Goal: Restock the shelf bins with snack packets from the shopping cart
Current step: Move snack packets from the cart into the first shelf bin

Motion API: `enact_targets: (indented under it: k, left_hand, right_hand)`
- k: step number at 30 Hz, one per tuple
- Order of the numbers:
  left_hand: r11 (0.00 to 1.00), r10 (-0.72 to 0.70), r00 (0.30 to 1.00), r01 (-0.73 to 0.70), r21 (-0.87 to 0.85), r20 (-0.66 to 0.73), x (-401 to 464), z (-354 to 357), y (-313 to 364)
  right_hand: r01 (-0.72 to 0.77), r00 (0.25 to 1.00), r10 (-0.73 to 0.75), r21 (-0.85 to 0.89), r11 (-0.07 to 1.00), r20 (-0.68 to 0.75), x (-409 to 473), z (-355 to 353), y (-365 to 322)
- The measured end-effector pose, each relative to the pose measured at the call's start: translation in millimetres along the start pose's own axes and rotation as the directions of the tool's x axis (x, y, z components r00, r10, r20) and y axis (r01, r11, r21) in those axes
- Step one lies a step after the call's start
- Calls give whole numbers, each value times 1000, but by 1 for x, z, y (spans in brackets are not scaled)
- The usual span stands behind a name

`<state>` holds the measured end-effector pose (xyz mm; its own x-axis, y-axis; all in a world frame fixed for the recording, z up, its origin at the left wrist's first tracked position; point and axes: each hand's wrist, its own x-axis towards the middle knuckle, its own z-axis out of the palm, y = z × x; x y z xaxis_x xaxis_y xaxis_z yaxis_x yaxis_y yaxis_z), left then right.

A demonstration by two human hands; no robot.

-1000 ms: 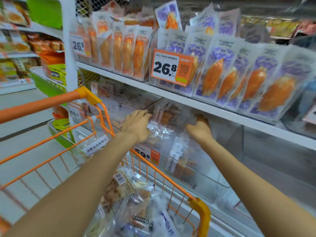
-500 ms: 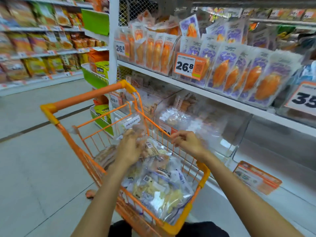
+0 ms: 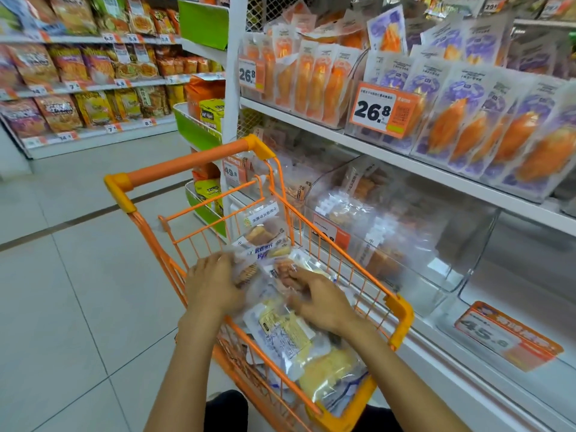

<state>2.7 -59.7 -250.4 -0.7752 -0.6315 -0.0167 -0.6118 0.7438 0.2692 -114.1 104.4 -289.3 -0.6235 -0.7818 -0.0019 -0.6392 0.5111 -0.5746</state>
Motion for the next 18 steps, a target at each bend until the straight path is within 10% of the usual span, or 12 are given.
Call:
enact_targets:
  k: [4,12,18]
  left_hand:
    - [997,-79,991,76,-29,-104,-1,-3,0]
    - [893,-129,903,-74,-445,-410,5,-7,-5]
    - [346,-78,951,-256,-903,-299,-1,-31,24]
  right_hand:
    - [-88,993,72,172,981,94,-3,-18,8]
    - [-120,910,364,717,687,-197,-11,-46,6]
    - [-142,848,491,808,571,-198,-11,-53,11]
